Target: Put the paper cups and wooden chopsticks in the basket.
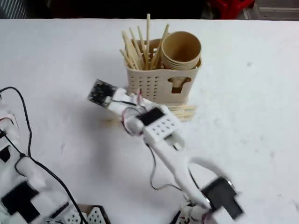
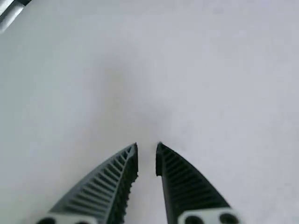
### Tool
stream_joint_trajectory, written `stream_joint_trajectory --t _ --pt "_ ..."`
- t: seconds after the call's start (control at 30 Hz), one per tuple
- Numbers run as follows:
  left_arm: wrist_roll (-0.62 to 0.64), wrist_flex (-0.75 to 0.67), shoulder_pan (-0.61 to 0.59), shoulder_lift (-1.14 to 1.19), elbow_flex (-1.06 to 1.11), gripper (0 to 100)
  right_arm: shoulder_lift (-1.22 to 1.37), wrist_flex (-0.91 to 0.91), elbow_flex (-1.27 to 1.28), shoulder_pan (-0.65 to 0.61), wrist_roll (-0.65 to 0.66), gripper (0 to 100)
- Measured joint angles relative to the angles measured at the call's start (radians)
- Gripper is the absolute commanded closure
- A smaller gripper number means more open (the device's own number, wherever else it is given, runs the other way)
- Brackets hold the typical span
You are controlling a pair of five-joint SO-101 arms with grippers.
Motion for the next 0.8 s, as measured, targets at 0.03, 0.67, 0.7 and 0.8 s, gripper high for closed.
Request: stream_joint_trajectory --t 0.03,0.67,0.7,0.8 --pt "-0.023 -0.021 -0.003 0.038 0.0 91 0.046 -0.009 -0.041 -0.002 -0.028 84.0" --pt "-0.049 -0.153 -0.006 0.199 0.005 91 0.683 0.048 -0.583 0.058 -0.167 84.4" --pt "-0.049 -0.157 -0.006 0.199 0.015 91 0.684 0.078 -0.592 0.063 -0.167 84.4" --pt "-0.057 -0.157 -0.006 0.199 0.026 91 0.684 0.167 -0.608 0.081 -0.167 84.4"
